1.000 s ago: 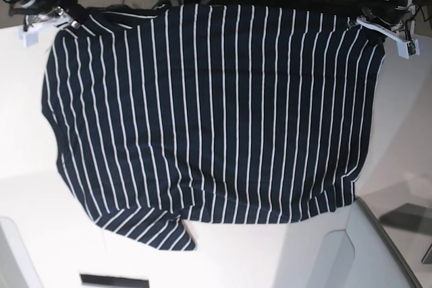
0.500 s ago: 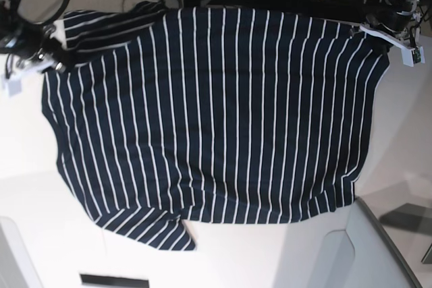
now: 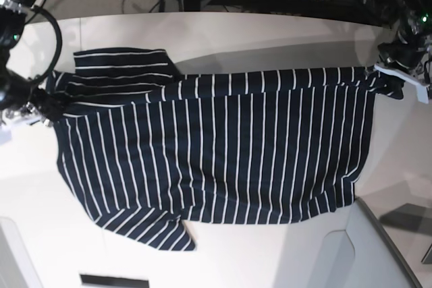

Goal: Layout the t-shirt on the table in an organized manner, then fold the t-shirt properly
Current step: 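Fold the collar edge over toward the hem with both grippers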

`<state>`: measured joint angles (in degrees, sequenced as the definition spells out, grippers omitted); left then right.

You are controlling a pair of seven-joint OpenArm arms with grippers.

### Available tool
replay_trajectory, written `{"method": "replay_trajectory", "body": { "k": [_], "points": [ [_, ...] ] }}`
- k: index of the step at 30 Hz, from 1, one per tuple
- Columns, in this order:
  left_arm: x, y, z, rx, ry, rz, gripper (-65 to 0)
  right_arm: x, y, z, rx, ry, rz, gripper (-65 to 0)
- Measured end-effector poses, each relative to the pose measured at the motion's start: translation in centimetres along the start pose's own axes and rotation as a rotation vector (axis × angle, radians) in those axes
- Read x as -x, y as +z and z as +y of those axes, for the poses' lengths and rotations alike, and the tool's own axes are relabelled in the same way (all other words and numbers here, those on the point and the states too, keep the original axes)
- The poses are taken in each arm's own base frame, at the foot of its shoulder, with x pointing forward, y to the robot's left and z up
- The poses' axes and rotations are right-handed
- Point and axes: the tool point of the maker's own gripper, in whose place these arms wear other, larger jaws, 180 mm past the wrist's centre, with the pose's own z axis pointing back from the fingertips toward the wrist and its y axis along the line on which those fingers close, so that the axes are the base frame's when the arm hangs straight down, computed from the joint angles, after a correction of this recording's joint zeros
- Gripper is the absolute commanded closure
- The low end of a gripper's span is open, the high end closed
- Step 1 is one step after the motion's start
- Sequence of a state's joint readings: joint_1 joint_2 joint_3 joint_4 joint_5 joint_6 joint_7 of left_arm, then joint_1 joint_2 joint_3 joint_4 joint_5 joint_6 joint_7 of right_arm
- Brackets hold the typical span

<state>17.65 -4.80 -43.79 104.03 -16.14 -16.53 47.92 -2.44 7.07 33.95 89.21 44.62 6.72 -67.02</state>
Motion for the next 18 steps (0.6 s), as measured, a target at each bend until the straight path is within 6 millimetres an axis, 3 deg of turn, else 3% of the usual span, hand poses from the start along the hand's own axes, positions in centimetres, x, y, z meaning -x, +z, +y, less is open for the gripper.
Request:
{"method": "replay_trajectory", "body": {
  "k": [6, 10, 14, 18],
  "points": [
    [-1.8, -1.3, -2.2, 0.014, -0.072, -0.019, 0.0, -1.5, -2.0, 1.2, -0.047, -0.046, 0.008, -0.3],
    [-1.9, -2.8, -3.0, 0.034, -0.051, -0.006, 0.0, -2.5, -3.5, 1.7, 0.009, 0.02, 0.031, -0.3],
    [-1.2, -4.1, -3.2, 0.047, -0.023, 0.024, 0.0, -2.6, -5.2, 2.4, 0.018, 0.058, 0.015, -0.3],
    [-1.3, -5.0, -2.8, 0.047, -0.008, 0.038, 0.0, -2.3, -6.1, 1.9, 0.025, 0.034, 0.014, -0.2]
  ]
}}
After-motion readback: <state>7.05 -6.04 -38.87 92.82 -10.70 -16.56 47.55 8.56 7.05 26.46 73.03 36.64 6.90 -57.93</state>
